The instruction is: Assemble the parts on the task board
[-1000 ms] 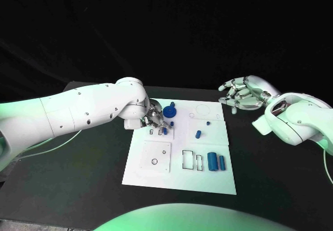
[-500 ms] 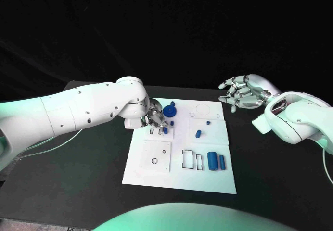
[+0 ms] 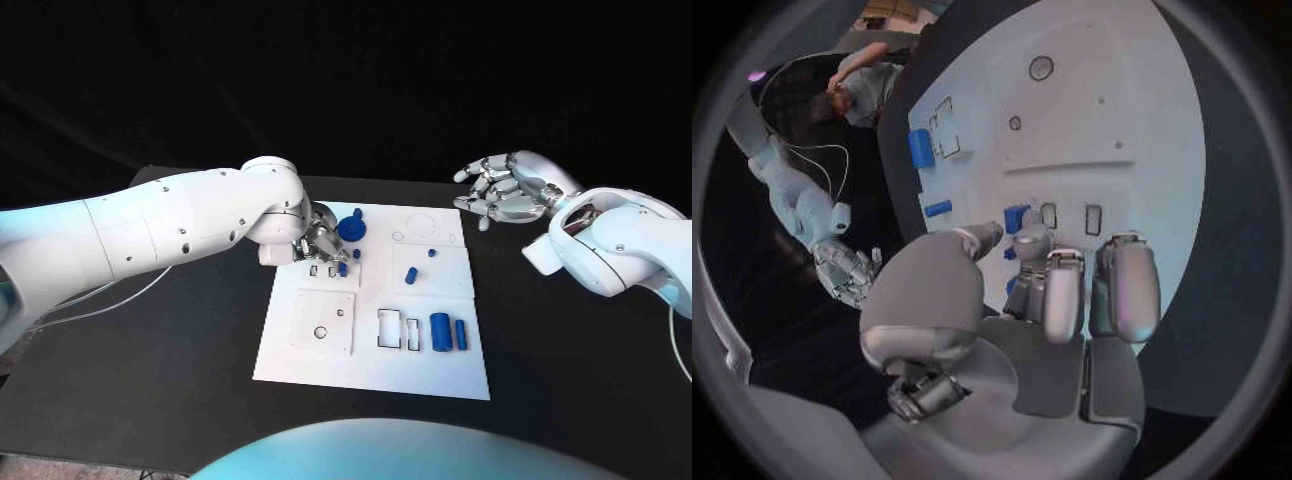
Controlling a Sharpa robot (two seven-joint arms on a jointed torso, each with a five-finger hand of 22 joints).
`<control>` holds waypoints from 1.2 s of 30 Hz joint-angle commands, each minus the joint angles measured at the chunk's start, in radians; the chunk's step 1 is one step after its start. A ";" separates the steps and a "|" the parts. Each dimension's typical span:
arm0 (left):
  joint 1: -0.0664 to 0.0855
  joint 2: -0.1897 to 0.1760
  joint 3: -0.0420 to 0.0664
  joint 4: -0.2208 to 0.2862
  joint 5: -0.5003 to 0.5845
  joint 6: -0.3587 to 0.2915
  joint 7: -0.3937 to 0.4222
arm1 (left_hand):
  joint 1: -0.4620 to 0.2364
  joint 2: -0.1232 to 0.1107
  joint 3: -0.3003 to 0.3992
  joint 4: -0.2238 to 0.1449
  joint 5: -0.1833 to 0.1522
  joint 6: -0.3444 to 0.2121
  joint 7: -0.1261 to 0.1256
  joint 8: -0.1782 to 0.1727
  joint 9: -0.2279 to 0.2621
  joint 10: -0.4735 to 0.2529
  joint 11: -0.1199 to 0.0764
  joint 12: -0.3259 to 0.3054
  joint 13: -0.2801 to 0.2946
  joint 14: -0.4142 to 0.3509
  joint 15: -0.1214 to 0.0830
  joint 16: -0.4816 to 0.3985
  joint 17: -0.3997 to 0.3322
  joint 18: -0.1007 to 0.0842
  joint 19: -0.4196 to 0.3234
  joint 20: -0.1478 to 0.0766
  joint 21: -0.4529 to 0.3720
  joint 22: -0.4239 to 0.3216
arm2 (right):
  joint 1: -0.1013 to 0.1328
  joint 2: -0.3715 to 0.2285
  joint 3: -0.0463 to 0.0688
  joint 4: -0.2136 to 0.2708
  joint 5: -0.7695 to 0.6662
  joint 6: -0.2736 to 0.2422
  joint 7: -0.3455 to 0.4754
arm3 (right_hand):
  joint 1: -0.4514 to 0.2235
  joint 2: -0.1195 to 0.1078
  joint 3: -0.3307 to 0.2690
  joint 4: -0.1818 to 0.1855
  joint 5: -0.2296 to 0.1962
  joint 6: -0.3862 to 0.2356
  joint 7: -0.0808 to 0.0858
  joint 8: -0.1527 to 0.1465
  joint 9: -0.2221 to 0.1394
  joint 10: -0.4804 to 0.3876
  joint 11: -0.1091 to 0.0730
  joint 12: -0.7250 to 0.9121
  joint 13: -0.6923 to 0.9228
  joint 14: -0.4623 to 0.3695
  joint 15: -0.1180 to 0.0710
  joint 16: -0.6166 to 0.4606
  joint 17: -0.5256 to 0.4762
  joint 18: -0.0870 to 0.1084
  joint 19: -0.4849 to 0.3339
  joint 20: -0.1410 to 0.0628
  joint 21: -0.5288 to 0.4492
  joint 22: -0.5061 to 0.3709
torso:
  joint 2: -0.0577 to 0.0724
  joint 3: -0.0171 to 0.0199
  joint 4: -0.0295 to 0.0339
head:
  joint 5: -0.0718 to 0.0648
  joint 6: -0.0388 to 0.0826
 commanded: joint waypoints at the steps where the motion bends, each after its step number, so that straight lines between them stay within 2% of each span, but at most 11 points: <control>1: 0.001 0.005 0.000 -0.001 0.008 0.020 0.002 | 0.001 -0.011 0.012 -0.003 0.000 -0.006 0.000 0.006 0.002 -0.006 -0.001 0.007 -0.001 0.093 -0.001 0.004 0.224 -0.012 -0.005 0.000 0.004 0.002 | 0.000 0.001 0.000 0.002 0.000 0.006 0.007 | -0.003 -0.004 0.005 0.001 0.004 -0.004 0.024 0.005 0.001 -0.009 -0.001 -0.005 -0.001 -0.008 -0.001 -0.005 -0.001 0.011 -0.006 0.003 -0.004 -0.001 | 0.000 0.0003 0.0010 | -0.001 -0.001; 16: 0.001 0.010 -0.001 -0.008 0.011 0.025 0.003 | 0.004 -0.033 0.089 -0.017 0.001 -0.006 -0.002 0.014 0.007 -0.006 -0.003 0.009 -0.001 0.093 -0.003 0.004 0.224 -0.012 -0.005 -0.001 0.005 0.004 | 0.000 0.001 0.000 0.004 0.001 0.012 0.003 | -0.006 -0.002 0.005 0.003 0.004 -0.005 0.025 0.007 0.002 -0.009 0.000 -0.004 -0.003 -0.008 0.000 -0.004 0.000 0.011 -0.006 0.004 -0.006 -0.003 | 0.000 0.0000 0.0012 | -0.002 -0.006; 21: 0.001 0.010 -0.001 -0.009 0.012 0.025 0.005 | 0.019 -0.037 0.150 -0.047 0.001 -0.008 -0.005 0.022 0.013 -0.007 -0.007 0.009 -0.003 0.093 -0.006 0.004 0.224 -0.013 -0.004 -0.004 0.005 0.006 | 0.000 0.001 0.000 0.004 0.002 0.013 0.002 | -0.009 0.000 0.004 0.005 0.004 -0.005 0.025 0.008 0.002 -0.009 0.000 -0.003 -0.005 -0.007 0.000 -0.003 0.002 0.012 -0.005 0.004 -0.008 -0.005 | 0.000 0.0003 0.0013 | -0.002 -0.008; 26: 0.001 0.011 -0.002 -0.009 0.012 0.025 0.007 | 0.028 -0.044 0.239 -0.106 0.002 -0.013 -0.008 0.033 0.021 -0.007 -0.009 0.008 -0.006 0.093 -0.008 0.004 0.224 -0.013 -0.004 -0.006 0.006 0.008 | 0.000 0.001 0.000 0.004 0.003 0.015 0.001 | -0.009 0.000 0.004 0.005 0.004 -0.005 0.025 0.008 0.002 -0.009 0.000 -0.003 -0.005 -0.007 0.000 -0.003 0.002 0.012 -0.005 0.004 -0.008 -0.005 | 0.000 0.0000 0.0016 | -0.003 -0.008; 30: 0.001 0.011 -0.002 -0.010 0.012 0.025 0.008 | 0.023 -0.049 0.276 -0.135 0.005 -0.015 -0.008 0.039 0.026 -0.006 -0.010 0.008 -0.007 0.093 -0.008 0.004 0.224 -0.013 -0.004 -0.005 0.006 0.009 | 0.000 0.002 0.000 0.004 0.003 0.016 0.001 | -0.011 0.001 0.004 0.006 0.005 -0.005 0.025 0.009 0.002 -0.009 0.000 -0.002 -0.006 -0.007 0.000 -0.002 0.002 0.012 -0.004 0.004 -0.010 -0.006 | 0.000 0.0002 0.0020 | 0.000 -0.012; 36: 0.001 0.010 -0.003 -0.011 0.013 0.023 0.009 | 0.014 -0.050 0.308 -0.159 0.014 -0.017 -0.008 0.045 0.031 -0.009 -0.010 0.003 -0.014 0.093 -0.008 0.004 0.224 -0.013 -0.003 -0.005 0.007 0.012 | 0.000 0.002 0.000 0.004 0.005 0.017 0.001 | -0.011 0.001 0.004 0.006 0.005 -0.005 0.025 0.009 0.002 -0.009 0.000 -0.002 -0.006 -0.007 0.000 -0.002 0.002 0.012 -0.004 0.004 -0.010 -0.006 | -0.001 0.0004 0.0016 | 0.002 -0.014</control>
